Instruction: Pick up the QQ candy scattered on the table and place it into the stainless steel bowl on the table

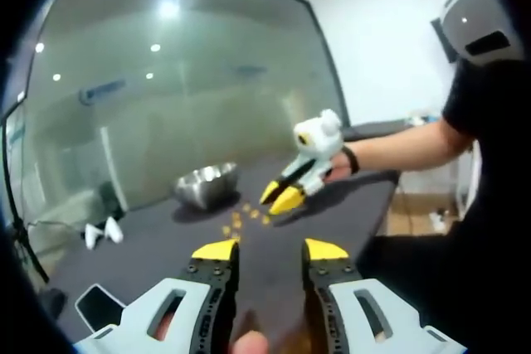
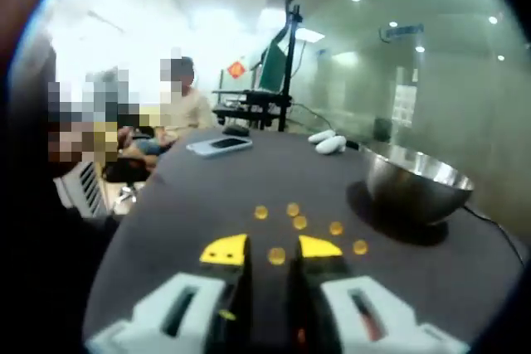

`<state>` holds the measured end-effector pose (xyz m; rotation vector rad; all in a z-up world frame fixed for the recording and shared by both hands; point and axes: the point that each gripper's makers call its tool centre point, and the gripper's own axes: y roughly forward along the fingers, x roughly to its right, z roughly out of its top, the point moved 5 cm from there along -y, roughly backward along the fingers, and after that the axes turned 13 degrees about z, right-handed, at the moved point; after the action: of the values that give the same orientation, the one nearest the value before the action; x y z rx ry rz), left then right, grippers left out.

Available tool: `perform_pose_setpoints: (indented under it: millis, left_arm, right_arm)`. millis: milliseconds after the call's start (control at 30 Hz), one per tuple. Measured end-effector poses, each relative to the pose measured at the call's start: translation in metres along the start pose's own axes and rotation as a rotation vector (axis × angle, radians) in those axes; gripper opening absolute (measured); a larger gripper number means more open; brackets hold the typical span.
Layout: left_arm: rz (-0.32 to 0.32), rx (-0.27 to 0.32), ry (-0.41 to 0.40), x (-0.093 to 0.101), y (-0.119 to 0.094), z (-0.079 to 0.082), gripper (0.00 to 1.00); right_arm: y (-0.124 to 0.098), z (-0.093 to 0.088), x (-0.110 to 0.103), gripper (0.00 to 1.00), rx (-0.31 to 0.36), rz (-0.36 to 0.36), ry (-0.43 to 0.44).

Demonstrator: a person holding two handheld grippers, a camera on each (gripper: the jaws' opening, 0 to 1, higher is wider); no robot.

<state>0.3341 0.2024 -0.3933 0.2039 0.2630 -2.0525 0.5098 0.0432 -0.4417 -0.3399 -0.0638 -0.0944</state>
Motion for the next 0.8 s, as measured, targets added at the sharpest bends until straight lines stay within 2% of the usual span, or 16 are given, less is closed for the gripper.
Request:
perform_pose_setpoints:
  millis: [133, 233, 333, 533, 667, 800]
  left_arm:
    - [0.005, -0.004, -0.003, -0.002, -0.003, -0.002, 0.32]
    - [0.016, -0.007, -0.004, -0.006, -0.006, -0.003, 0.32]
    - [0.038, 0.001, -0.021, -0.012, -0.008, -0.003, 0.32]
    - [0.035, 0.002, -0.012, -0.012, -0.008, -0.004, 0.32]
    - [0.038, -0.003, -0.011, -0.013, -0.008, -0.005, 0.32]
    - [0.037, -0.002, -0.013, -0.013, -0.008, -0.005, 0.32]
  right_arm:
    - [0.012, -0.006, 0.0, 0.22, -0.037, 0.031, 0.017]
    - [0.018, -0.009, 0.006, 0.21, -0.028, 0.029, 0.062]
    - [0.02, -0.011, 0.006, 0.21, -0.034, 0.018, 0.068]
    - [0.02, -0.014, 0.007, 0.21, -0.036, 0.021, 0.093]
    - [0.018, -0.015, 0.007, 0.1, -0.039, 0.016, 0.07]
    - [0.018, -0.015, 0.006, 0.1, -0.037, 0.017, 0.072]
